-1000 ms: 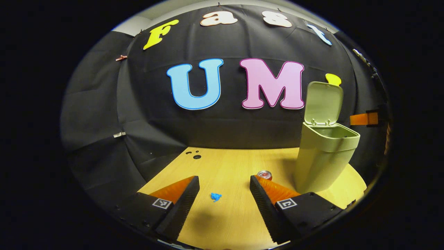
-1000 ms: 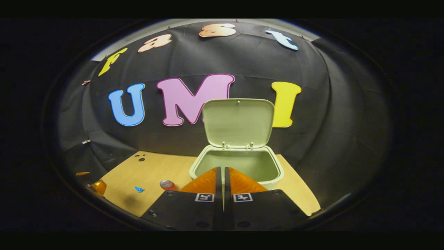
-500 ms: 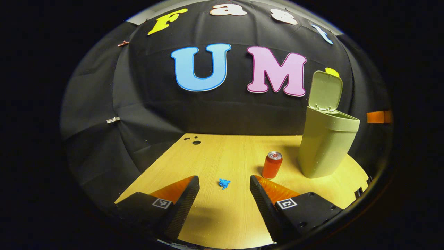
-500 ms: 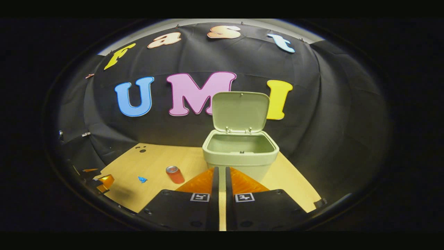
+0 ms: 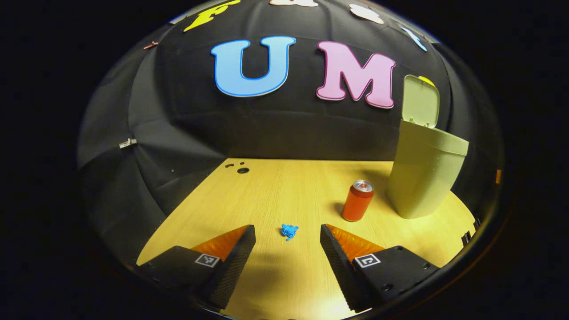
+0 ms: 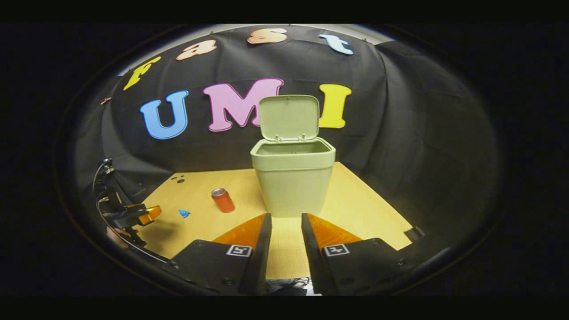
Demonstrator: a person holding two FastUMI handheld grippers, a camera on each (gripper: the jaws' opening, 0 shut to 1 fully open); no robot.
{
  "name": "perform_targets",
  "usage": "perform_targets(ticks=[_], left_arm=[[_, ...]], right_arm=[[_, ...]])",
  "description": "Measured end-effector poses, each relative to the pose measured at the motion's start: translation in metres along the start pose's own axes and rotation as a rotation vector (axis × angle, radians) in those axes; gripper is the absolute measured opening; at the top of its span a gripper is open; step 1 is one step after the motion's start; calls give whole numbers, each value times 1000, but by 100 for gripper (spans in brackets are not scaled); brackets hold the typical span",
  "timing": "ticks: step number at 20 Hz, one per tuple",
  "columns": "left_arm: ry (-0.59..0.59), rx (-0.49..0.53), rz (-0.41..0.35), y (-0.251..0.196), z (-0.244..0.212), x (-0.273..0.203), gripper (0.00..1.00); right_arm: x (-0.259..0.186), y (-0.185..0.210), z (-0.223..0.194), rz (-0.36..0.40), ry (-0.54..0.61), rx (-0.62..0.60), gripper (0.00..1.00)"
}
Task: Press the lid of the desktop garbage bin to open it, pick up the crumpled paper on the desktop and throw it into the bin, then pick up the pop can on the desktop and drop it into the bin, and finally close the garbage bin lid.
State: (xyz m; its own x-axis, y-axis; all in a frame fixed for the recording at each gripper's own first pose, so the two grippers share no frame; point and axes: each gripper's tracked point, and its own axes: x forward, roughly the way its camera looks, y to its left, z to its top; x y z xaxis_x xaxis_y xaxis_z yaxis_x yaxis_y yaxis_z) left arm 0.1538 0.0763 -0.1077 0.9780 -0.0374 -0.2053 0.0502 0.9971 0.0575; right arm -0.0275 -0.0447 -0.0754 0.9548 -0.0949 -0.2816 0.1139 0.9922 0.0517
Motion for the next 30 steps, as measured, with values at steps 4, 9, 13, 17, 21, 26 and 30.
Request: perform_targets(ticks=[4, 9, 13, 17, 21, 26, 30], left_arm=[[78, -32, 19, 0, -23, 42, 95], [128, -52, 44, 0, -39, 83, 95], [167, -51, 40, 2, -49, 115, 95], [258, -67, 59, 6, -79, 151, 95], [232, -15, 79, 3, -80, 156, 98], [214, -10, 77, -5, -83, 157, 57], [204, 53, 36, -7, -83, 157, 37]], right_arm=[[-3, -9, -6, -16, 17, 0, 83], [-1, -14, -18, -41, 64, 0, 99], [0, -12, -29, -48, 102, -8, 98], [1, 0, -43, -38, 150, -4, 99], [-3, 14, -66, -26, 201, 15, 99], [0, 20, -70, -30, 206, 55, 99], [1, 35, -69, -6, 193, 31, 99]])
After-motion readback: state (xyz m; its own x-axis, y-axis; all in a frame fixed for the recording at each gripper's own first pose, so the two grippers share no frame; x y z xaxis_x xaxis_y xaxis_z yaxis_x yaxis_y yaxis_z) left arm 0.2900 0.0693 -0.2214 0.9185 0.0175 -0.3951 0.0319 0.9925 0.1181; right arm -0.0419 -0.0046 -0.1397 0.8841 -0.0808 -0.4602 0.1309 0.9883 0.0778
